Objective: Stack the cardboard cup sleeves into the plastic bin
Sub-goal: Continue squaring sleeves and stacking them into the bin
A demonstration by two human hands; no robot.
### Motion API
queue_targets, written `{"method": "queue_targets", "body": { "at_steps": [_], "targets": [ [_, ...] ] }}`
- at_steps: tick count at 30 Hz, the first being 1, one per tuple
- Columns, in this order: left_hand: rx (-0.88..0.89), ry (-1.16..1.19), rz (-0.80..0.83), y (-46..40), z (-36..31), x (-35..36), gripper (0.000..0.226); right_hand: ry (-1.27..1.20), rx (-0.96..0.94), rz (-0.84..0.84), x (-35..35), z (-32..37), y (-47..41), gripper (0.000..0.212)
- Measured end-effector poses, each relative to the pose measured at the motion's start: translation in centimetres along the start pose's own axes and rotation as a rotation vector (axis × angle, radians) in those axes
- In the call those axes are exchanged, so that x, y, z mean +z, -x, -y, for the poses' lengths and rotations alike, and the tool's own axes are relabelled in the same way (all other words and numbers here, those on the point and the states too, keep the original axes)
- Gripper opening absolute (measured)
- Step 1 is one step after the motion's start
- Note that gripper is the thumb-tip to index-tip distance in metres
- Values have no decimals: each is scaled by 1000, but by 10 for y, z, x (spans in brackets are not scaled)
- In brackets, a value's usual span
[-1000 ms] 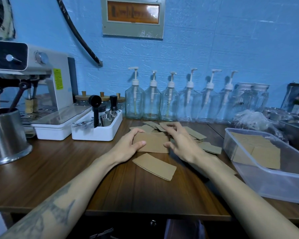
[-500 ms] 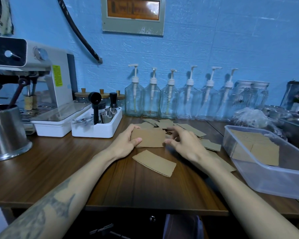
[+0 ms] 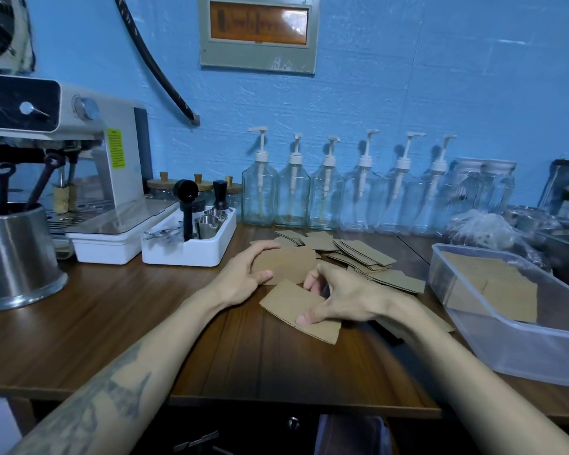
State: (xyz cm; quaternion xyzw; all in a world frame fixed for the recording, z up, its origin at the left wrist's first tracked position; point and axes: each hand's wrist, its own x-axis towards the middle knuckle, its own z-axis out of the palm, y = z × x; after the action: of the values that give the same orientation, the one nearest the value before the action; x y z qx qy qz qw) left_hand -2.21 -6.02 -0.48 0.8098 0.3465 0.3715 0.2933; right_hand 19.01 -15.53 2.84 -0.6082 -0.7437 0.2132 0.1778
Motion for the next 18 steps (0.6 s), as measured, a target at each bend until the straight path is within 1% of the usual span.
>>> {"method": "queue_targets", "body": {
  "at_steps": [2,4,7,9,10,12,14,18],
  "targets": [
    [-17,35,8,0,-2,-1,53,-114,-14,6,-5,-3,2,48],
    [-31,43,32,0,-4,-1,56,-183,-21,-43,-13,-8,4,41],
    [-46,71,86,0,-6,-2,63,-187,-28,-258,-22,-17,4,35],
    [-70,99,109,0,-8,-2,70,-145,-63,-418,-22,-20,2,33],
    [-86,109,116,0,-9,-2,71,-113,-81,-465,-20,-20,1,33],
    [-107,151,124,0,-9,-2,68,-77,-116,-487,-13,-19,-4,30],
    [-98,192,114,1,-9,-1,61,-70,-149,-470,-8,-15,-9,27],
    [-33,156,48,1,-8,4,49,-5,-230,-484,2,-1,-20,25]
  ]
}}
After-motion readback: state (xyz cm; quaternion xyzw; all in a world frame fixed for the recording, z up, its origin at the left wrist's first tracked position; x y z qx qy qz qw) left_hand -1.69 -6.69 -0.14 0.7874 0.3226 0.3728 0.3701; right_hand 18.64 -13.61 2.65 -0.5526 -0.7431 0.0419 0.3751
